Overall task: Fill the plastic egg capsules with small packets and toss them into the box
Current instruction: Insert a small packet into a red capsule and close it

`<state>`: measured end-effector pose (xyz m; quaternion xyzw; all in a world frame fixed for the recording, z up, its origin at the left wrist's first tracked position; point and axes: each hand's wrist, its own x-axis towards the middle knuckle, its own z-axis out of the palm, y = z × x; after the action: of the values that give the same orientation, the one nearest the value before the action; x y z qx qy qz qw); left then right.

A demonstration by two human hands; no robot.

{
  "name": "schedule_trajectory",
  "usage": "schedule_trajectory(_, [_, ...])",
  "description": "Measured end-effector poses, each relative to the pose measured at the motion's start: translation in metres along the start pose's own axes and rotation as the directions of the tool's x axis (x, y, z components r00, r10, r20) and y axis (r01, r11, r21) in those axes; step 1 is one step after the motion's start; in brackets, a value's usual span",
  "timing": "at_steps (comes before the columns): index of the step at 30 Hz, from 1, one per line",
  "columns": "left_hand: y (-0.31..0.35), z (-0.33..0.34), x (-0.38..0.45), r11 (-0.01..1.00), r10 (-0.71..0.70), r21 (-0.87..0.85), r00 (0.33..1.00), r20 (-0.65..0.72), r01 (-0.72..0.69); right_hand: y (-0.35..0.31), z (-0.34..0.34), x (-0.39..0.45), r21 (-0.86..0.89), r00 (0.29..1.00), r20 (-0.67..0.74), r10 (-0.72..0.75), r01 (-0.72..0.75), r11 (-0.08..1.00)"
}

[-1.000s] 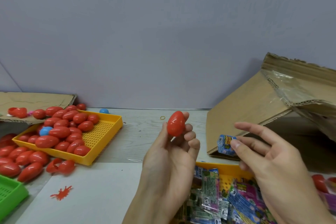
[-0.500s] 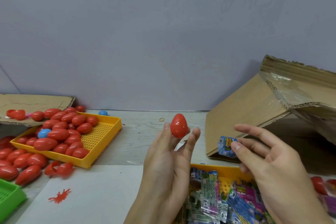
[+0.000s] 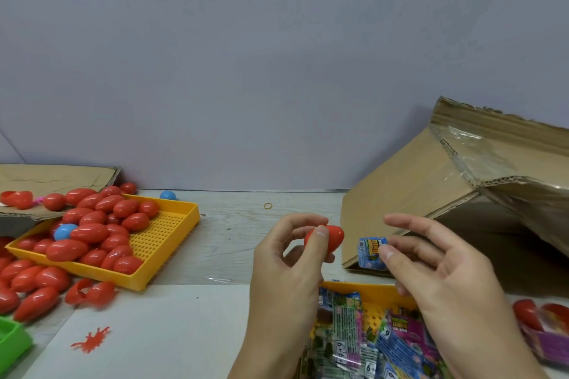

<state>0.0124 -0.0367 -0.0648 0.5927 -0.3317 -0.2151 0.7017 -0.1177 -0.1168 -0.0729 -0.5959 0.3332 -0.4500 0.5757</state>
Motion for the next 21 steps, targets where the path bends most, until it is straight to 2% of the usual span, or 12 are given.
schedule_trajectory(14, [-0.0018,0.0027,-0.001,1.0,-0.017,-0.005,0.985,0.173,0.018,-0.0018,0.0014,0.0,0.003,0.998,-0.056,-0.006,0.006,1.0])
schedule_trajectory(21, [-0.0039,0.0019,0.0002,0.999,-0.038,-0.03,0.989,0.143,0.043,-0.0034,0.0015,-0.0007,0.0,0.999,0.026,0.029,-0.029,1.0])
